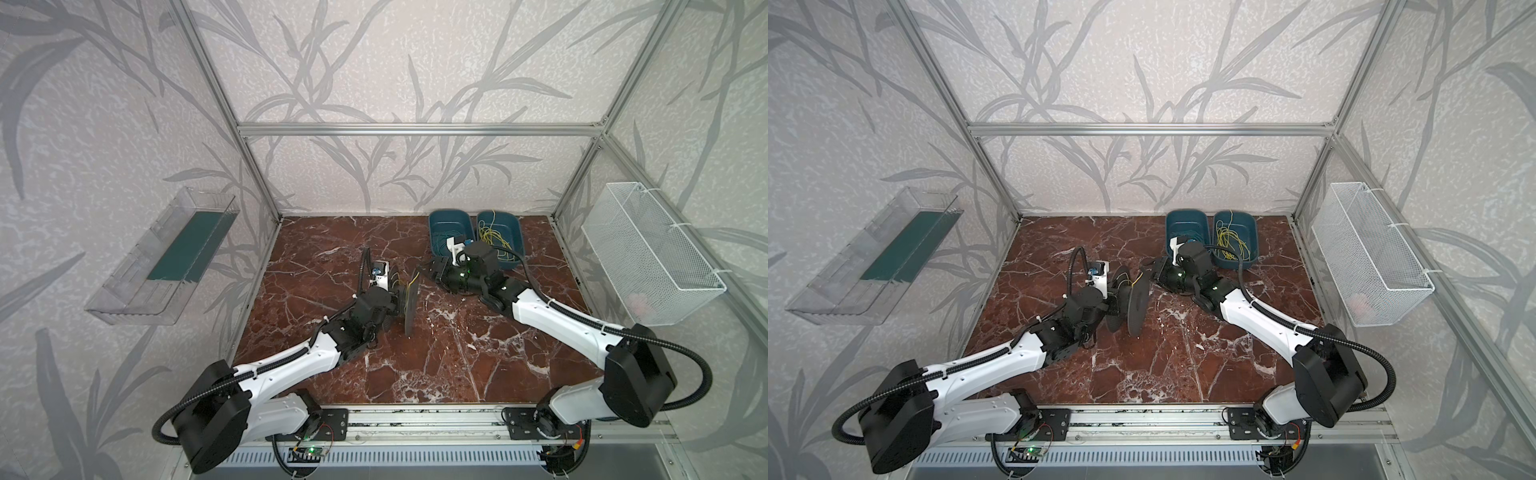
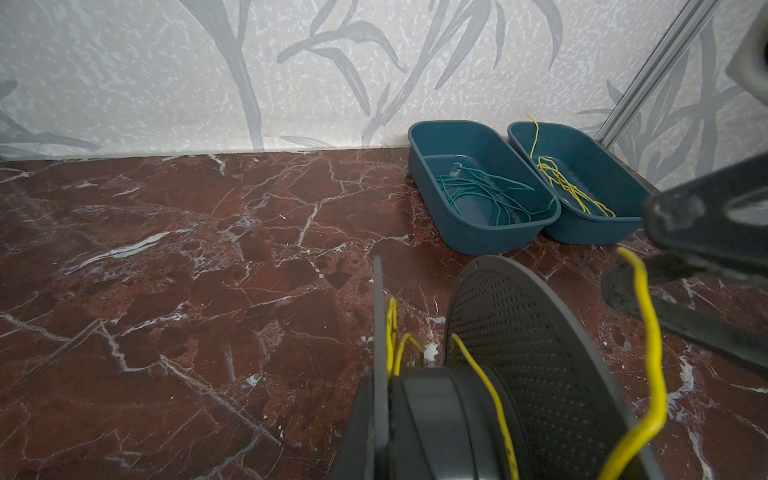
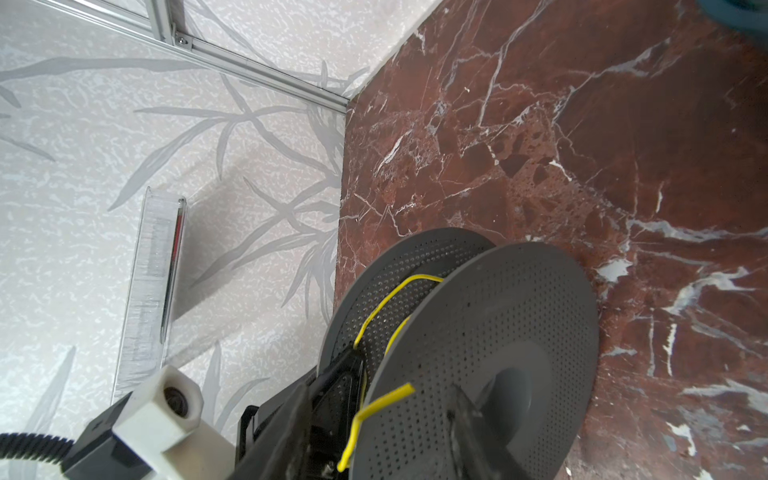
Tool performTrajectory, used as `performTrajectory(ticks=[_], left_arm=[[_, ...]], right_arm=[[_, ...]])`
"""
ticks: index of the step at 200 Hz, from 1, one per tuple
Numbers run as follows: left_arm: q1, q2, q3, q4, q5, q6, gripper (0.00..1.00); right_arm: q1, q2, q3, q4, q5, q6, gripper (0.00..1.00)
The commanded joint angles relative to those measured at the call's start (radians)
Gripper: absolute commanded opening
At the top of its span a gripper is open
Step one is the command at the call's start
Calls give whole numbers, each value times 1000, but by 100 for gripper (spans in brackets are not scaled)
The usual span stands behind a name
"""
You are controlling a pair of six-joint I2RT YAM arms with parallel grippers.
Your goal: Wrap the cables
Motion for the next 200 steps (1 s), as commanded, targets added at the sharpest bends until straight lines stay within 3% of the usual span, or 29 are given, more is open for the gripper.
performTrajectory(ticks=[1,46,118,132,154,200], left_arm=[[-4,-20,-11,24,-15,-15,0],[-2,-23,-19,26,-11,-17,0],[-2,-57,-30,9,-19,-2,0],[-3,-61,-35,11,-20,0,0],[-3,-65,-42,22,-22,1,0],[-3,-89,-43,14,2,24,0]], right_arm=[[5,2,35,51,-16,31,36],[4,64,108,20,-38,9,21],[-7,114,130,36,-69,8,20],[-11,116,143,36,-76,1,9],[-12,119,168,27,-78,-11,1],[-37,149,220,-21,-81,-60,0]])
